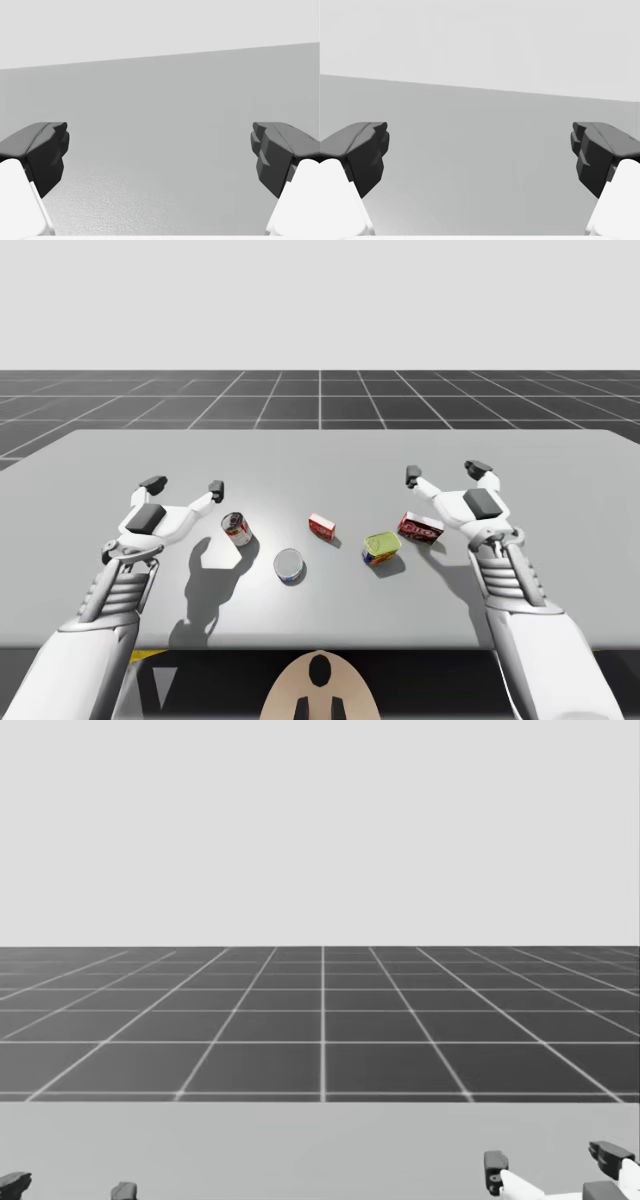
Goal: Pick up the pudding box and lift it.
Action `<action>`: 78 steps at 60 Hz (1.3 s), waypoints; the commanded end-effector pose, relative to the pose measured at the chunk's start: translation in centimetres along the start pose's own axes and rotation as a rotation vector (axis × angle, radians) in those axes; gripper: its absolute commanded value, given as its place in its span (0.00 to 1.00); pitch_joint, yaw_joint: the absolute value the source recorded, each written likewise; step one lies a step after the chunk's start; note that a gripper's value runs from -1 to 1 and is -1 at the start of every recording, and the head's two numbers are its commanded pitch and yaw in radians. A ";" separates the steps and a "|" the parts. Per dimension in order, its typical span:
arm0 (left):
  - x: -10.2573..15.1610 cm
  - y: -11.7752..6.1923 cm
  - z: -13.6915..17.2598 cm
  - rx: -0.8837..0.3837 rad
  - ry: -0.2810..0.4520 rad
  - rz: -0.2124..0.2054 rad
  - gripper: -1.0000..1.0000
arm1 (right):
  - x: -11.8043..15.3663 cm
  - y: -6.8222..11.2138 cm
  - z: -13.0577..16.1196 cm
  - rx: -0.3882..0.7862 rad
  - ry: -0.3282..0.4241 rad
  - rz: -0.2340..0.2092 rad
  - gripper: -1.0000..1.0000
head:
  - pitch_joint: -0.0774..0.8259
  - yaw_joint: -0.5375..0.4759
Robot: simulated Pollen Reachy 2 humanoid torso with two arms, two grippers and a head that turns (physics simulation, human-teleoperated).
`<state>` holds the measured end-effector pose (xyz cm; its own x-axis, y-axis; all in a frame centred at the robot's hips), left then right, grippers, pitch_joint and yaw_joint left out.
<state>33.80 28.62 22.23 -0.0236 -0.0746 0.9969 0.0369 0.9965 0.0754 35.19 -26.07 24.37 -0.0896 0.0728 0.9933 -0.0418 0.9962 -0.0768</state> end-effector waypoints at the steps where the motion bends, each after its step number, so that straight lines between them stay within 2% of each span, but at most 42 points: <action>1: -0.1 0.0 0.0 0.003 0.001 -0.003 0.00 | 0.1 0.0 0.2 -0.019 -0.018 -0.003 0.00 | 0.10 0.53; 5: -0.1 -0.1 0.0 0.004 0.001 -0.003 0.00 | 0.4 -0.1 0.3 0.017 -0.019 -0.023 0.00 | 0.13 0.54; 11: -0.1 -0.1 0.0 0.003 0.002 -0.002 0.00 | 0.5 -0.3 0.2 0.032 -0.011 -0.026 0.00 | 0.19 0.54; 19: 0.0 -0.1 0.0 0.005 0.000 0.000 0.00 | 0.5 -0.4 0.2 0.020 -0.009 -0.025 0.00 | 0.37 0.54; 25: 0.0 0.0 0.0 0.005 0.000 0.001 0.00 | 0.4 -0.3 0.1 0.020 -0.008 -0.026 0.00 | 0.45 0.54; 32: 0.0 0.0 -0.1 0.007 0.003 -0.002 0.00 | 0.5 -0.4 0.1 0.015 -0.006 -0.027 0.00 | 0.55 0.50; 40: 0.1 0.1 -0.1 0.004 0.002 0.000 0.00 | 0.5 -0.4 0.1 0.011 -0.005 -0.027 0.00 | 0.64 0.39; 43: 0.1 0.1 -0.1 0.004 0.002 -0.001 0.00 | 0.5 -0.4 0.1 0.011 -0.006 -0.026 0.00 | 0.66 0.35; 45: 0.1 0.1 -0.1 0.004 0.001 0.000 0.00 | 0.5 -0.2 0.0 -0.027 0.000 0.009 0.00 | 0.68 0.32; 46: 0.1 0.1 -0.1 0.003 0.001 0.000 0.00 | 0.5 -0.3 0.0 0.002 -0.002 0.003 0.00 | 0.69 0.30; 56: 0.2 0.0 -0.1 -0.001 -0.001 0.002 0.00 | 0.5 -0.1 0.1 0.012 0.008 -0.002 0.00 | 0.78 0.16; 62: 0.2 -0.1 -0.1 0.000 -0.001 0.005 0.00 | 1.0 -0.2 0.6 0.030 0.006 0.000 0.00 | 0.82 0.14; 65: 0.2 -0.1 -0.1 0.001 0.000 0.006 0.00 | 1.4 -0.4 1.0 0.040 0.010 -0.022 0.00 | 0.82 0.14; 66: 0.2 -0.1 -0.1 0.002 0.001 0.007 0.00 | 1.6 -0.6 1.3 0.071 0.018 -0.036 0.00 | 0.82 0.14; 69: 0.2 -0.1 -0.1 0.004 0.002 0.006 0.00 | 2.1 -0.9 2.0 0.094 0.021 -0.018 0.00 | 0.81 0.14; 74: 0.1 -0.2 -0.1 0.005 0.003 0.005 0.00 | 3.1 -1.8 3.6 0.155 0.054 -0.021 0.00 | 0.81 0.15; 77: 0.1 -0.1 -0.1 0.005 0.003 0.004 0.00 | 3.6 -2.7 4.7 0.263 0.094 -0.018 0.00 | 0.81 0.15; 78: 0.1 -0.2 -0.1 0.004 0.003 0.003 0.00 | 3.7 -3.2 5.4 0.291 0.090 0.004 0.00 | 0.81 0.16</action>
<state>33.86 28.50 22.37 -0.0215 -0.0705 0.9973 0.0335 0.9969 0.0712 32.14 -27.42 26.76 -0.0392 0.0606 0.9974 -0.1976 0.9780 -0.0671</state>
